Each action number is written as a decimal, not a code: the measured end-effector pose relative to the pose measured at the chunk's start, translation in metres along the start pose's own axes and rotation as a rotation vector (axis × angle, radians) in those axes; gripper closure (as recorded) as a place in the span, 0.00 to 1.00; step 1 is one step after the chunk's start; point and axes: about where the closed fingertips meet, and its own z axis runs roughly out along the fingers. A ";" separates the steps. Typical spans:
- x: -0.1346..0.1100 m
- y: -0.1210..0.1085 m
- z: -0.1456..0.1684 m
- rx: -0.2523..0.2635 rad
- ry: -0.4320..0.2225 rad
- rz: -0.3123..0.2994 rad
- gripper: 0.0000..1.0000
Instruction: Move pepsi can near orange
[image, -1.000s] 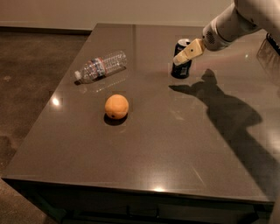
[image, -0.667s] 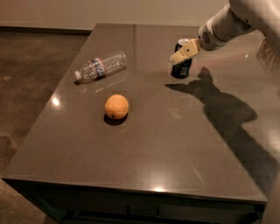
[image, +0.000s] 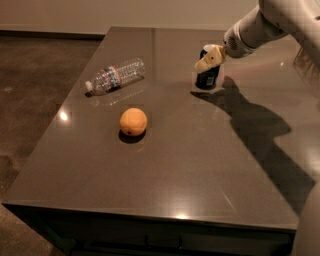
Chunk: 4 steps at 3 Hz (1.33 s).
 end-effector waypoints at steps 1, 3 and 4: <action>-0.002 -0.001 0.002 -0.021 -0.013 0.005 0.41; -0.012 0.018 -0.015 -0.091 -0.060 -0.034 0.87; -0.014 0.043 -0.040 -0.139 -0.090 -0.085 1.00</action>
Offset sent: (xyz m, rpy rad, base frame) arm -0.0020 0.0102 0.0155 0.0771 -0.0168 0.0750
